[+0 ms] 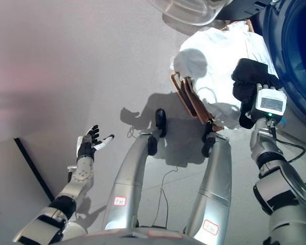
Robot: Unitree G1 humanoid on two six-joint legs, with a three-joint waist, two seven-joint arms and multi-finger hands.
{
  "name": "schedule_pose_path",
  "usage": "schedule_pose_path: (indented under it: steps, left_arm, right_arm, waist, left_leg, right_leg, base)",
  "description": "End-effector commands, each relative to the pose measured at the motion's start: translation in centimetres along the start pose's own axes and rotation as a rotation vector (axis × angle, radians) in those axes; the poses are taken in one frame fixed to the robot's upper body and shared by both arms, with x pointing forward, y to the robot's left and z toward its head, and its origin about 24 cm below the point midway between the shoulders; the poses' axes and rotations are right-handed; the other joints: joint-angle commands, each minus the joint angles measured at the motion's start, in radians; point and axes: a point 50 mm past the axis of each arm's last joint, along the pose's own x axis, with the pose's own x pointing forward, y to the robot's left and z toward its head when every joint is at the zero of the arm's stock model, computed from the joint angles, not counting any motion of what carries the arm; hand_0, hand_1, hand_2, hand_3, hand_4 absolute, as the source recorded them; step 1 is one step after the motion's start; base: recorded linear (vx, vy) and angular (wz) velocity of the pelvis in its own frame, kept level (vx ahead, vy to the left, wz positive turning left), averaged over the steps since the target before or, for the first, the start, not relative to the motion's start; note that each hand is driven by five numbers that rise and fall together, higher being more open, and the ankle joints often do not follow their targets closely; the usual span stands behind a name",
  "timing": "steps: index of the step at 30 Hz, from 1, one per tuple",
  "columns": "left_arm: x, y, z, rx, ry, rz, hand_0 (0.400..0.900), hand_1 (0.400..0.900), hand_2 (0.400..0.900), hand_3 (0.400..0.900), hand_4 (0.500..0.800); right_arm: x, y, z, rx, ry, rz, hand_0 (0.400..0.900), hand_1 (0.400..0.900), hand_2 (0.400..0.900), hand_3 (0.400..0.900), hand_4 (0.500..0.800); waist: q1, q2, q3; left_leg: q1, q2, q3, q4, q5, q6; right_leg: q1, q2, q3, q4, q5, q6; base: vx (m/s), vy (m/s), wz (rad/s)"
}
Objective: Put the clothes in the basket into the washing machine.
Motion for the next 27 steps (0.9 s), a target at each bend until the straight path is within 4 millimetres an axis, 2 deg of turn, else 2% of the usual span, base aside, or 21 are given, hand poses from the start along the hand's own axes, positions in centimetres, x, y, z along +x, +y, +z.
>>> schedule_pose_path:
  steps: [1, 2, 3, 10, 15, 19, 20, 22, 24, 27]
  left_arm:
    - [-2.2, 4.8, -4.3, 0.0, 0.119, 0.206, 0.9, 0.9, 0.9, 0.9, 0.8]
    - [-2.3, 4.9, -4.5, 0.003, 0.125, 0.215, 0.9, 0.9, 0.9, 0.9, 0.8]
    - [-2.3, 5.0, -4.6, 0.009, 0.129, 0.224, 0.9, 0.9, 0.9, 0.9, 0.8]
    - [-2.6, 6.1, -5.2, 0.034, 0.136, 0.271, 0.9, 0.9, 0.9, 0.9, 0.8]
    - [-2.8, 5.9, -5.6, 0.055, 0.148, 0.266, 0.9, 0.9, 0.9, 0.9, 0.8]
    - [-2.9, 5.7, -5.8, 0.064, 0.156, 0.265, 0.9, 0.9, 0.9, 0.9, 0.8]
    - [-3.0, 5.7, -5.9, 0.069, 0.16, 0.262, 0.9, 0.9, 0.9, 0.9, 0.8]
    - [-1.0, 3.9, -4.3, 0.072, 0.159, 0.252, 0.9, 0.9, 0.9, 0.9, 0.8]
    - [-0.8, 4.2, -4.5, 0.07, 0.175, 0.266, 0.9, 0.9, 0.9, 0.9, 0.8]
    - [-0.9, 3.9, -4.6, 0.081, 0.172, 0.245, 0.9, 0.9, 0.9, 0.9, 0.8]
  right_arm:
    - [-4.8, 4.1, -2.4, -0.094, -0.011, 0.128, 0.808, 0.808, 0.808, 0.808, 0.745]
    - [-5.6, 4.6, -2.3, -0.091, -0.029, 0.129, 0.453, 0.453, 0.453, 0.453, 0.532]
    - [-6.0, 4.7, -2.2, -0.089, -0.044, 0.124, 0.4, 0.4, 0.4, 0.4, 0.5]
    - [-8.3, 5.8, -2.3, -0.049, -0.059, 0.12, 0.4, 0.4, 0.4, 0.4, 0.5]
    - [-9.6, 6.7, -2.0, -0.055, -0.071, 0.135, 0.4, 0.4, 0.4, 0.4, 0.5]
    - [-9.9, 7.0, -1.8, -0.038, -0.053, 0.142, 0.4, 0.4, 0.4, 0.4, 0.5]
    - [-10.1, 7.2, -1.6, -0.039, -0.06, 0.147, 0.4, 0.4, 0.4, 0.4, 0.5]
    - [-8.8, 6.9, 0.1, -0.041, -0.079, 0.12, 0.4, 0.4, 0.4, 0.4, 0.5]
    - [-8.7, 7.1, 0.5, -0.035, -0.062, 0.119, 0.4, 0.4, 0.4, 0.4, 0.5]
    - [-9.9, 8.0, 1.2, 0.034, -0.028, 0.151, 0.4, 0.4, 0.4, 0.4, 0.5]
  waist:
    - [-0.043, 0.043, -0.063]
    - [-0.047, 0.04, -0.065]
    - [-0.051, 0.037, -0.068]
    - [-0.067, 0.023, -0.092]
    - [-0.074, 0.014, -0.102]
    - [-0.074, 0.012, -0.107]
    - [-0.074, 0.013, -0.107]
    - [-0.078, 0.008, -0.112]
    - [-0.078, 0.008, -0.109]
    - [-0.081, 0.004, -0.104]
  left_leg:
    - [-0.041, -0.004, -0.054, -0.112, 0.081, -0.055]
    - [-0.041, -0.004, -0.055, -0.113, 0.08, -0.055]
    - [-0.042, -0.002, -0.057, -0.114, 0.08, -0.055]
    - [-0.056, 0.006, -0.068, -0.122, 0.085, -0.055]
    - [-0.061, 0.009, -0.07, -0.132, 0.089, -0.053]
    - [-0.054, 0.01, -0.07, -0.145, 0.092, -0.047]
    - [-0.051, 0.011, -0.069, -0.147, 0.093, -0.047]
    - [-0.037, 0.017, -0.063, -0.165, 0.096, -0.047]
    - [-0.025, 0.017, -0.062, -0.174, 0.098, -0.047]
    - [0.029, 0.022, -0.059, -0.214, 0.109, -0.045]
  right_leg:
    - [0.026, 0.036, 0.028, 0.021, -0.03, 0.046]
    - [0.029, 0.038, 0.027, 0.018, -0.03, 0.046]
    - [0.032, 0.04, 0.025, 0.013, -0.029, 0.045]
    - [0.027, 0.054, 0.018, -0.006, -0.023, 0.044]
    - [0.025, 0.06, 0.018, -0.022, -0.013, 0.046]
    - [0.034, 0.064, 0.02, -0.039, -0.006, 0.049]
    - [0.039, 0.065, 0.02, -0.043, -0.003, 0.049]
    - [0.052, 0.07, 0.021, -0.062, 0.002, 0.051]
    - [0.063, 0.071, 0.021, -0.074, 0.006, 0.052]
    - [0.115, 0.078, 0.022, -0.108, 0.018, 0.055]
  base:
    - [0.0, -0.022, -0.05]
    - [0.0, 0.0, 0.0]
    - [0.0, 0.0, 0.0]
    - [0.0, -0.003, -0.02]
    - [0.0, 0.006, -0.02]
    - [0.01, 0.008, -0.05]
    - [0.03, 0.017, -0.1]
    - [0.03, 0.021, -0.12]
    - [0.03, 0.007, -0.06]
    - [0.03, 0.007, -0.1]
